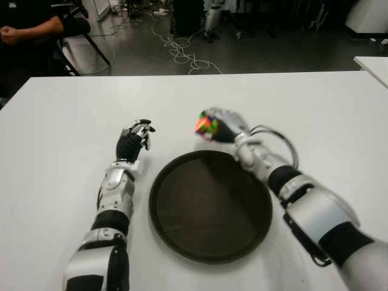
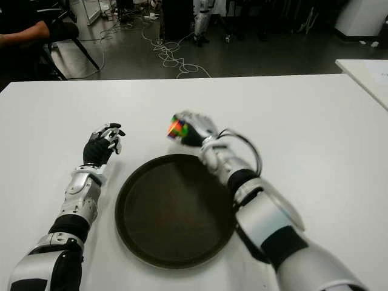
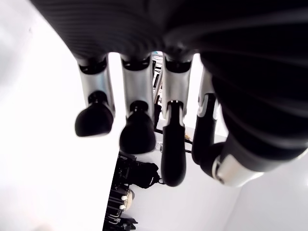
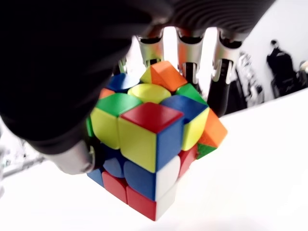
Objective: Pick up the Rubik's Cube and put it in the plate
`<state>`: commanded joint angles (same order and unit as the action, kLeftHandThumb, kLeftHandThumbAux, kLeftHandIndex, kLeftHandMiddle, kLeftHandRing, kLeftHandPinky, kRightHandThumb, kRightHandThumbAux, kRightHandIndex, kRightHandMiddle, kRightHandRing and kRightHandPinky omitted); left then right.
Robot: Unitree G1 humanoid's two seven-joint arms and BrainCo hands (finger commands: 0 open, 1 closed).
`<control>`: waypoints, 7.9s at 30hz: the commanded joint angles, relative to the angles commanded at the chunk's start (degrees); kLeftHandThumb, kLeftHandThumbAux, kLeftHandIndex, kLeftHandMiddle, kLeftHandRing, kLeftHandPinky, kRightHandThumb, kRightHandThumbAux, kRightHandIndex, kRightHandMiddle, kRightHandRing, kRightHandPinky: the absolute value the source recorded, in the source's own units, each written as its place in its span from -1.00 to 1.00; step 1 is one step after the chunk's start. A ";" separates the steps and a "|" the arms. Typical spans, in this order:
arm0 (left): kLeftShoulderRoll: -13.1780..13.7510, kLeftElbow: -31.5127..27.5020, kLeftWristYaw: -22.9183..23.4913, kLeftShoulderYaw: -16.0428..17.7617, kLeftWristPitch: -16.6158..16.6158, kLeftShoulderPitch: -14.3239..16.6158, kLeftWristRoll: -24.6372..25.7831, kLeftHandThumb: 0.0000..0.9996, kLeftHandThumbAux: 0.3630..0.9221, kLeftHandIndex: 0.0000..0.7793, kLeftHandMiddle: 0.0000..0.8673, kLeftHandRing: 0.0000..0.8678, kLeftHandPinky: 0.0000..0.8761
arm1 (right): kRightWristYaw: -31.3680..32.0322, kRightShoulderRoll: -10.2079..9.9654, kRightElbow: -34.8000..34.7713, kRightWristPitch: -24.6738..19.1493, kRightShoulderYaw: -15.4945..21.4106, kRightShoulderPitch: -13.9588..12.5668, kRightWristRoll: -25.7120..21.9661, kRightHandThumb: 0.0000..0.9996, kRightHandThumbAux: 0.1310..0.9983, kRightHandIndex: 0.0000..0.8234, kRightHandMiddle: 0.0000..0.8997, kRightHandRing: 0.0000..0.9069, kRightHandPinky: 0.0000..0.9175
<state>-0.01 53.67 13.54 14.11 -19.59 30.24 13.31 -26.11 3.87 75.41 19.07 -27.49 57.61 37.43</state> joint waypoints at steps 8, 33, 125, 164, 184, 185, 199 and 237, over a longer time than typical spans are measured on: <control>0.01 -0.34 0.17 0.03 0.44 0.12 0.06 0.71 0.05 0.09 0.28 0.77 0.82 | -3.68 3.01 -3.98 3.63 2.23 -0.10 -1.10 0.88 0.25 -0.15 0.12 0.23 0.36; -0.19 0.09 -1.03 0.44 1.49 0.80 0.25 0.71 0.05 0.09 0.28 0.77 0.82 | -9.62 13.81 -31.78 12.43 4.68 -14.14 -0.12 0.78 0.26 -0.06 0.21 0.32 0.44; 0.47 1.08 -1.15 -0.91 -1.00 0.88 -1.28 0.71 0.05 0.10 0.32 0.77 0.80 | 44.82 11.31 -39.53 31.07 10.15 -38.45 -24.44 -0.90 -0.04 -0.93 -0.94 -0.94 -0.95; 1.26 1.73 -0.98 -1.41 -1.35 1.23 -2.23 0.70 0.05 0.11 0.35 0.76 0.79 | 36.73 10.92 -30.50 31.54 10.38 -34.34 -17.55 -1.00 -0.69 -1.00 -1.00 -1.00 -1.00; 1.65 3.96 -0.26 -0.47 -1.28 2.66 -1.69 0.71 0.05 0.11 0.32 0.77 0.79 | 34.16 11.99 -32.10 27.64 18.37 -26.99 -23.74 -1.00 -0.47 -1.00 -1.00 -1.00 -1.00; 1.65 4.08 -0.14 -0.35 -1.31 2.73 -1.62 0.71 0.05 0.11 0.32 0.77 0.79 | 33.35 11.68 -31.16 27.23 19.21 -26.23 -24.29 -1.00 -0.41 -1.00 -1.00 -1.00 -1.00; 1.57 4.83 0.78 0.58 -1.59 3.05 -1.30 0.71 0.04 0.11 0.31 0.76 0.80 | 37.46 -0.62 -23.95 10.19 37.18 -21.99 -53.31 -0.88 0.26 -0.76 -0.58 -0.47 -0.29; 1.30 1.57 0.79 0.58 -1.08 1.28 -1.29 0.71 0.04 0.11 0.30 0.76 0.80 | 24.97 -1.00 -10.40 13.64 38.33 -19.17 -42.03 -0.77 0.39 -0.52 -0.37 -0.26 -0.24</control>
<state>1.29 55.24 14.33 14.69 -20.68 31.52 12.02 -1.15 2.87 65.01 32.71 10.84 38.44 -4.60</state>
